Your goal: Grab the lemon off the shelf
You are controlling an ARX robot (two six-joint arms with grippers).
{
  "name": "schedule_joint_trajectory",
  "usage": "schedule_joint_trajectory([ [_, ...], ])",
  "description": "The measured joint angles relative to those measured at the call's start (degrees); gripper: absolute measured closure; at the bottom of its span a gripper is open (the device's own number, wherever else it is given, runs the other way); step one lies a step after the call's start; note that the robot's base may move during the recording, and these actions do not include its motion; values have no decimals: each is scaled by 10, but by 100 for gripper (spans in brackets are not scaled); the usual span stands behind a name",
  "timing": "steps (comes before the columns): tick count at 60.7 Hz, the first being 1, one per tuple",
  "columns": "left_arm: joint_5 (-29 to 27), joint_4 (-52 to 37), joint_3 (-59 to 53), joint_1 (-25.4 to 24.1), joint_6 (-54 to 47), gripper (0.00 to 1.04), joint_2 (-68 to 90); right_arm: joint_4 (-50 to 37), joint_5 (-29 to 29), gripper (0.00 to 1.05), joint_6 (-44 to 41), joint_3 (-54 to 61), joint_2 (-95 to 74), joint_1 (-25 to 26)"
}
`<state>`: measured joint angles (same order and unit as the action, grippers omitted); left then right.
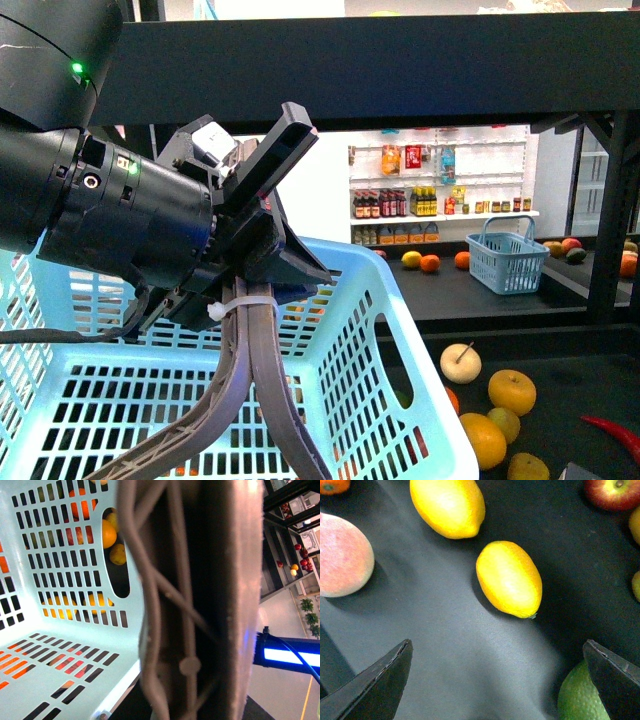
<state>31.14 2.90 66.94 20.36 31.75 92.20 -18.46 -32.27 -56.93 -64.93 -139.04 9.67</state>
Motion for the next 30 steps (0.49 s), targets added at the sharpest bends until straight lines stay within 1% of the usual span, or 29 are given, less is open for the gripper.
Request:
schedule_joint_trajectory([
  [19,0,0,0,0,0,92,0,17,-25,2,-11,-113,-94,-21],
  [30,0,0,0,0,0,92,0,25,-23,2,-9,-177,-146,-38],
])
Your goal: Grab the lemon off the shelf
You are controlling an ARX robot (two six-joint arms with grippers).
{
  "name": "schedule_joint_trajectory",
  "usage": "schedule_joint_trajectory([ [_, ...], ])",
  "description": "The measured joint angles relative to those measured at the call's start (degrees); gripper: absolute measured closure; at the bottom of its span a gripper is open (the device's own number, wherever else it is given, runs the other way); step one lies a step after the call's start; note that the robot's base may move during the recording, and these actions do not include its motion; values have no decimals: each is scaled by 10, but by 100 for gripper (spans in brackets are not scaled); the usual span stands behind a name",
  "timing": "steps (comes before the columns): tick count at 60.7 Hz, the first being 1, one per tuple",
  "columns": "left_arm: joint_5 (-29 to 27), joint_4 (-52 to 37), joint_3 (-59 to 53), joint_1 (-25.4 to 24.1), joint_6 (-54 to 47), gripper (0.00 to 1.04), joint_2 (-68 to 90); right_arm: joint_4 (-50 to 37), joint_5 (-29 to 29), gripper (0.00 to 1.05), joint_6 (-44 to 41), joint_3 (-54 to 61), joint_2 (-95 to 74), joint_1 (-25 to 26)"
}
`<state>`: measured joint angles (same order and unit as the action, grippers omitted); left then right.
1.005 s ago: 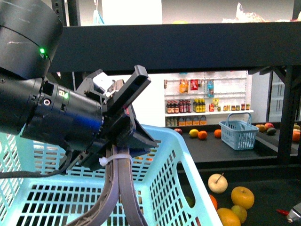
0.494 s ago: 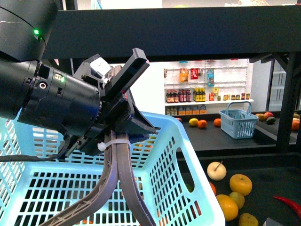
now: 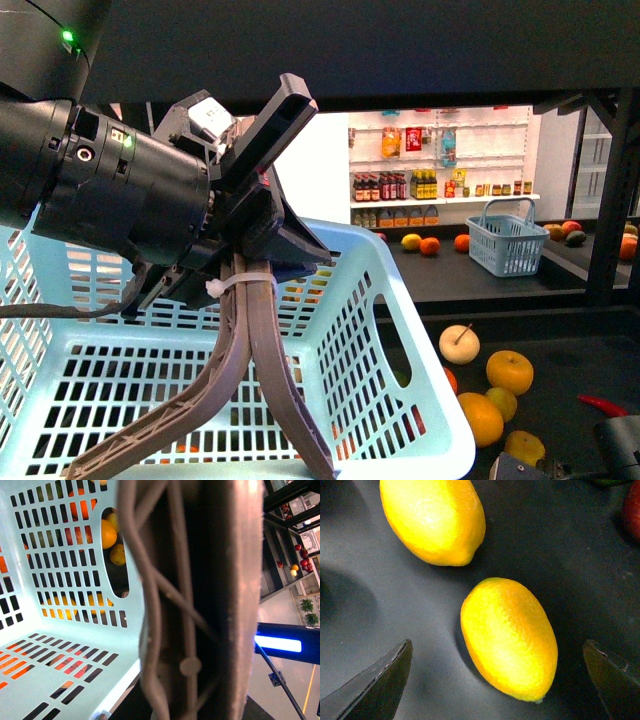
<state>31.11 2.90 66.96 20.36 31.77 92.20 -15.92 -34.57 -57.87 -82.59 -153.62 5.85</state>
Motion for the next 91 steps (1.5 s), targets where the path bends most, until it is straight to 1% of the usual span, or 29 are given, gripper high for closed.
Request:
schedule_joint_trajectory([
  [27,0,0,0,0,0,92,0,16,20,3,15,-99,-81,-8],
  [29,0,0,0,0,0,92,0,14,20,5,17,-101,-83,-8],
  [30,0,0,0,0,0,92,0,12,21,8,20,-102,-85,-9],
  [38,0,0,0,0,0,92,0,9,22,23,33,-103,-88,-10],
  [39,0,0,0,0,0,92,0,4,24,26,36,-103,-89,-11],
  [42,0,0,0,0,0,92,0,-7,27,31,44,-103,-89,-11],
  [43,0,0,0,0,0,92,0,-14,29,35,46,-102,-89,-11],
  [46,0,0,0,0,0,92,0,-24,30,40,51,-100,-89,-11],
  [49,0,0,0,0,0,92,0,-45,30,45,63,-88,-82,-11],
  [52,0,0,0,0,0,92,0,-74,30,47,81,-66,-68,-7],
  [62,0,0,0,0,0,92,0,-156,43,48,126,-1,0,15],
  [65,0,0,0,0,0,92,0,-186,50,48,141,29,44,32],
  [72,0,0,0,0,0,92,0,-225,52,48,173,81,123,60],
  [81,0,0,0,0,0,92,0,-252,42,48,222,155,240,84],
  [86,0,0,0,0,0,92,0,-253,25,49,250,195,311,85],
  [91,1,0,0,0,0,92,0,-240,3,49,283,227,382,75],
])
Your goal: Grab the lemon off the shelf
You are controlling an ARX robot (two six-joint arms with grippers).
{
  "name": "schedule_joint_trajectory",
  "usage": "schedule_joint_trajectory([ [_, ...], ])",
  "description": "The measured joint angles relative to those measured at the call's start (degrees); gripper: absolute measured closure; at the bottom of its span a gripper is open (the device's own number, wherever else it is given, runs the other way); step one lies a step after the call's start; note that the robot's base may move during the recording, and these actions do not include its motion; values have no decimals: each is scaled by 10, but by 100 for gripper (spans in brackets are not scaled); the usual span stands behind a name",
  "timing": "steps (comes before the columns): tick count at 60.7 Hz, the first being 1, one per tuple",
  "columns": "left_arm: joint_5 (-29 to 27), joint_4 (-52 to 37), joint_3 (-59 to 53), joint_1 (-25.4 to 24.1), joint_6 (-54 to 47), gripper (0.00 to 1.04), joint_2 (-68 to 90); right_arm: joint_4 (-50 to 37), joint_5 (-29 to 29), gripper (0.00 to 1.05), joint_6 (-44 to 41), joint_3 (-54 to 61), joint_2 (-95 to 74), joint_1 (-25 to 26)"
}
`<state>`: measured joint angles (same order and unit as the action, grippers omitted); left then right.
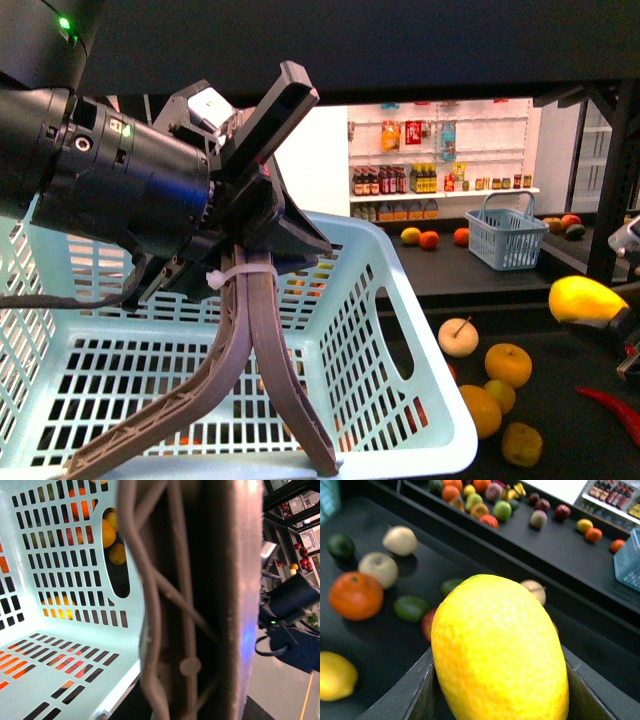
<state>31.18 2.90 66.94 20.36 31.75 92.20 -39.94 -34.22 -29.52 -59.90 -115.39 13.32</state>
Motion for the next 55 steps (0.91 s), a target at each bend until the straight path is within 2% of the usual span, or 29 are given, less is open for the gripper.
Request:
schedule_joint_trajectory([
  [8,0,0,0,0,0,92,0,38,-35,49,57,36,112,-42],
  [15,-1,0,0,0,0,92,0,56,-44,49,104,48,164,-89],
  [24,0,0,0,0,0,92,0,76,-13,49,139,57,183,-191],
  [46,-1,0,0,0,0,92,0,80,47,48,139,80,148,-281],
  [55,-1,0,0,0,0,92,0,51,63,19,148,82,131,-285],
])
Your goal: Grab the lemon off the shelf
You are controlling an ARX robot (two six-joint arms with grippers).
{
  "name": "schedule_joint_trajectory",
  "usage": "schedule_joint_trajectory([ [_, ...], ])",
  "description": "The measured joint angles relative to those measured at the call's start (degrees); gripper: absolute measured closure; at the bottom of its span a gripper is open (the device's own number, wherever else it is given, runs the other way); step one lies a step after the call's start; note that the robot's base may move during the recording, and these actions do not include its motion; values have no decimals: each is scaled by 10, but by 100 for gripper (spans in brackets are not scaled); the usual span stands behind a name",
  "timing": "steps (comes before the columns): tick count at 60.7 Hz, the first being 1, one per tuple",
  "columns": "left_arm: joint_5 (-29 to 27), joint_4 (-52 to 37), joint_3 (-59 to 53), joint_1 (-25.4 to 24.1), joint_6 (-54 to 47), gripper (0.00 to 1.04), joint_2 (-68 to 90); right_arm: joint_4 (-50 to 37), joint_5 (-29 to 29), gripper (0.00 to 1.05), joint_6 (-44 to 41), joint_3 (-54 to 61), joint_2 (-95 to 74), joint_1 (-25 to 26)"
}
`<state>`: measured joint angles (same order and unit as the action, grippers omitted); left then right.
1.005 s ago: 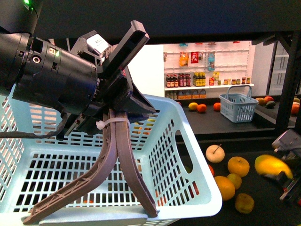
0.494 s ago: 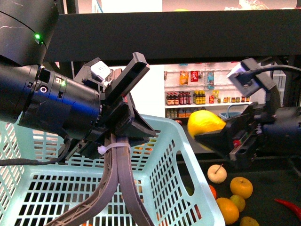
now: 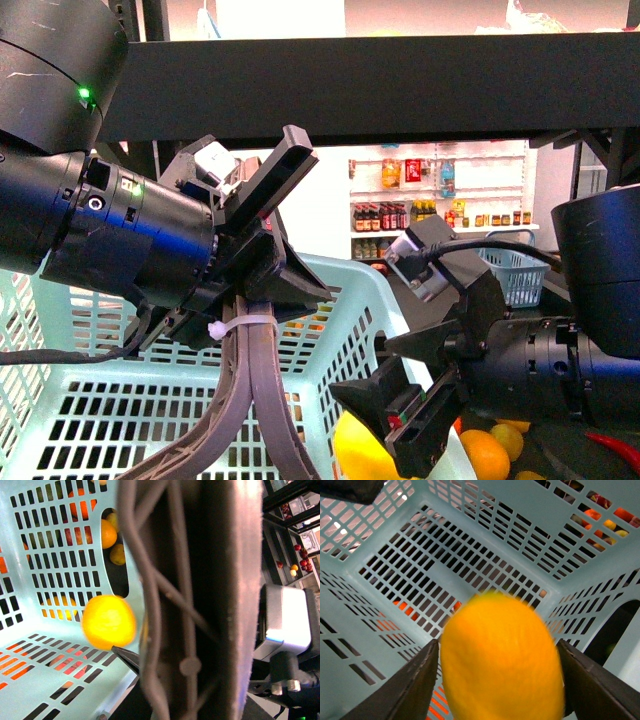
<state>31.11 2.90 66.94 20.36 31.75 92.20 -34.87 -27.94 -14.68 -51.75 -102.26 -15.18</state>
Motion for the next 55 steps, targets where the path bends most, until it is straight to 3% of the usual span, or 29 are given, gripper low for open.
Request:
schedule_joint_trajectory([
  [7,0,0,0,0,1,92,0,-28,-6,1,53,-8,5,31],
  [20,-2,0,0,0,-2,92,0,-68,-17,2,153,-25,11,147],
  [25,-2,0,0,0,-1,92,0,-73,-16,2,150,-25,-7,210],
  [30,0,0,0,0,-1,92,0,-65,-9,2,92,-20,-69,254],
  [42,0,0,0,0,-1,92,0,-59,3,2,-45,-10,-212,257],
  [55,0,0,0,0,-1,92,0,-64,3,2,-127,-30,-339,197],
])
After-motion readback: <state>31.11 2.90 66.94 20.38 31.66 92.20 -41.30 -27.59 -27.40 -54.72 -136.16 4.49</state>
